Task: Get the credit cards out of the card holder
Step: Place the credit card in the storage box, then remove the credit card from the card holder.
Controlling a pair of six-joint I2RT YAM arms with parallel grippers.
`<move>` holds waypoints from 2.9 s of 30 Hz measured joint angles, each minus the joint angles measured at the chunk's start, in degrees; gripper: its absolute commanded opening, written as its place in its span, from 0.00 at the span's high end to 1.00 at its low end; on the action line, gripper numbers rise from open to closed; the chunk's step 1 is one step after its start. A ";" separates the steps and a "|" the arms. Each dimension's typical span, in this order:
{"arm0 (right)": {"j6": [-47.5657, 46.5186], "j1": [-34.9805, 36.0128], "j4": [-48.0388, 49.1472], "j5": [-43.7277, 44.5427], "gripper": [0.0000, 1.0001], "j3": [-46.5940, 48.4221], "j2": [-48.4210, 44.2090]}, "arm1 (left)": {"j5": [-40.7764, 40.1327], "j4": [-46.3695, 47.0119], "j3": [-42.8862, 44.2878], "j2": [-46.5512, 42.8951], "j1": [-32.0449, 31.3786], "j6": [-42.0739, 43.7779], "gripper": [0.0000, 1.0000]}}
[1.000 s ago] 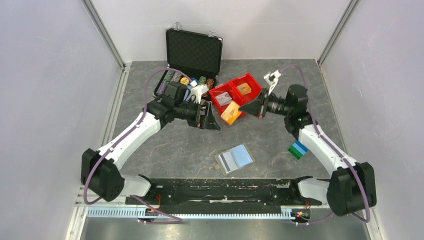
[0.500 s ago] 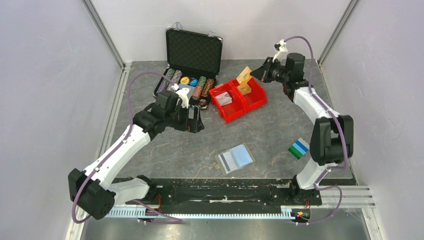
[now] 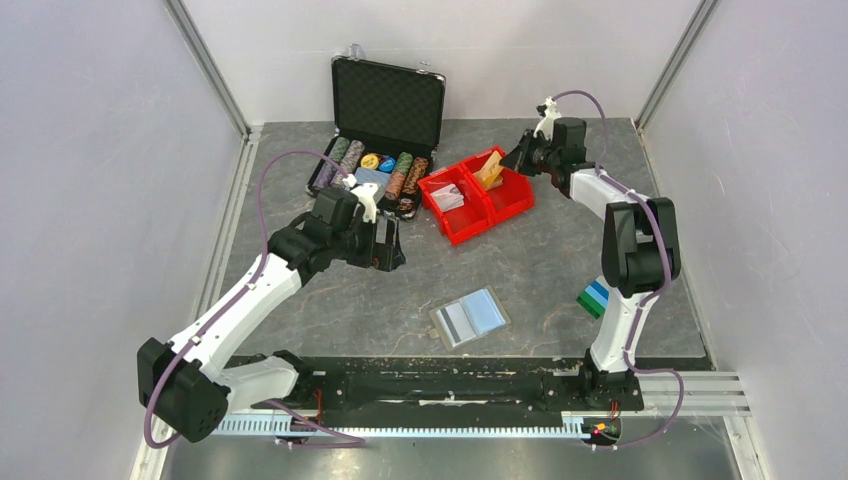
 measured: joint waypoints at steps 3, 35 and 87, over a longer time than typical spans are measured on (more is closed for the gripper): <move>0.13 0.00 0.24 0.48 1.00 0.24 1.25 | 0.02 0.00 0.00 0.00 0.00 0.15 0.00; 8.13 1.40 14.58 3.61 0.80 -5.16 6.58 | 1.66 0.55 -0.09 0.66 0.00 0.46 0.00; 2.47 41.22 -12.28 23.19 0.39 -47.91 -48.59 | 11.37 8.90 -16.76 -3.41 -4.07 -13.46 0.13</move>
